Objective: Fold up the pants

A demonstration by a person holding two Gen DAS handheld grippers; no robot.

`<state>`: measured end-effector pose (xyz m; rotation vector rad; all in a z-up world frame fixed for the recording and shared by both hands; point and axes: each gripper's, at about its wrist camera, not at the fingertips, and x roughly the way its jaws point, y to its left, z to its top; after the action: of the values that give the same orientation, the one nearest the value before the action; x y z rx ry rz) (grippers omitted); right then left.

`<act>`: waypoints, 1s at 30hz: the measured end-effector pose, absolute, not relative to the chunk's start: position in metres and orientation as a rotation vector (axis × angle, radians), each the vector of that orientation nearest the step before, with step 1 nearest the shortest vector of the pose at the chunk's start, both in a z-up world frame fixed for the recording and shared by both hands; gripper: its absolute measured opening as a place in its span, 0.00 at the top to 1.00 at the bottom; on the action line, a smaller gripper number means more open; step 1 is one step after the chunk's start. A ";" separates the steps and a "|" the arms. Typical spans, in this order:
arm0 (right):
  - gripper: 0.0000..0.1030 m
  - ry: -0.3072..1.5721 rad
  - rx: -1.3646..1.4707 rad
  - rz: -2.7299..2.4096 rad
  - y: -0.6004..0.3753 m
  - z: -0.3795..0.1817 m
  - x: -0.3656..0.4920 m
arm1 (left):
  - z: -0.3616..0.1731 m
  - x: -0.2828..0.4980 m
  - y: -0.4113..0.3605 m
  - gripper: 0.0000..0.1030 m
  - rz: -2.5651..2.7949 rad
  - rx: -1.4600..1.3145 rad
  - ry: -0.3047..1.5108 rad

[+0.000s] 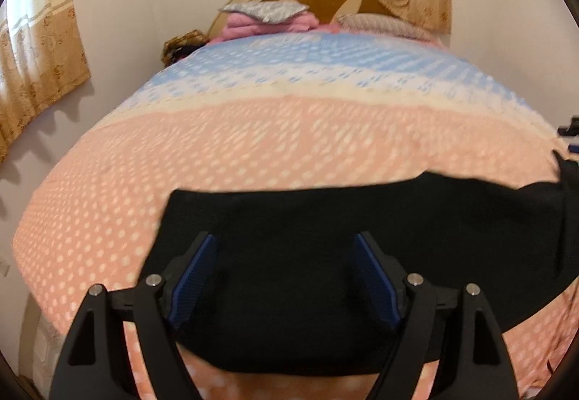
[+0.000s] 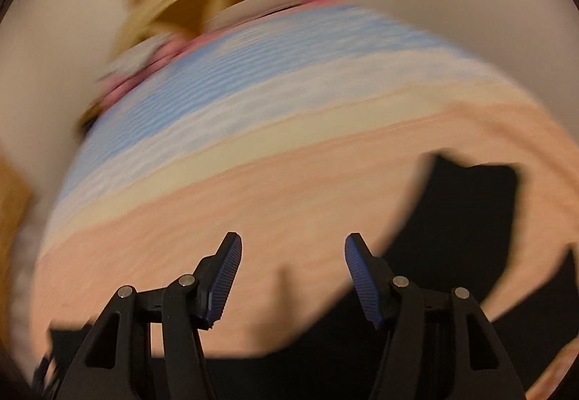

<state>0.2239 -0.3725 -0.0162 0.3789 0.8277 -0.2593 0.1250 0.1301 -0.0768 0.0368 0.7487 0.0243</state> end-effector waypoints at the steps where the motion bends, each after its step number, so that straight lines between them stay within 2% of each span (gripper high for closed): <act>1: 0.41 0.844 0.374 -0.291 -0.386 -0.019 0.228 | -0.079 0.128 0.123 0.20 0.008 0.026 0.766; 8: 0.41 1.031 0.310 -0.418 -0.430 -0.065 0.271 | -0.117 0.144 0.083 0.18 -0.063 0.011 0.915; 13: 0.41 1.082 0.265 -0.492 -0.432 -0.069 0.268 | -0.117 0.140 0.078 0.15 -0.048 0.034 0.888; 15: 0.56 1.088 0.256 -0.508 -0.433 -0.067 0.264 | -0.118 0.138 0.080 0.14 -0.050 0.029 0.885; 16: 0.73 1.088 0.253 -0.514 -0.436 -0.066 0.261 | -0.118 0.137 0.080 0.14 -0.048 0.036 0.880; 17: 0.84 1.084 0.263 -0.510 -0.439 -0.066 0.257 | -0.119 0.136 0.079 0.14 -0.047 0.042 0.876; 19: 0.94 1.056 0.332 -0.470 -0.449 -0.060 0.240 | -0.118 0.134 0.079 0.14 -0.045 0.045 0.869; 26: 0.95 0.731 0.565 -0.302 -0.471 -0.009 0.131 | -0.117 0.134 0.079 0.13 -0.039 0.042 0.869; 30: 0.95 0.580 0.713 -0.316 -0.490 -0.008 0.045 | -0.117 0.134 0.078 0.13 -0.033 0.044 0.868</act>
<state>0.0451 -0.4897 -0.0081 0.7128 0.5803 -0.3162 0.1341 0.0782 -0.1173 0.0440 0.8678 -0.0332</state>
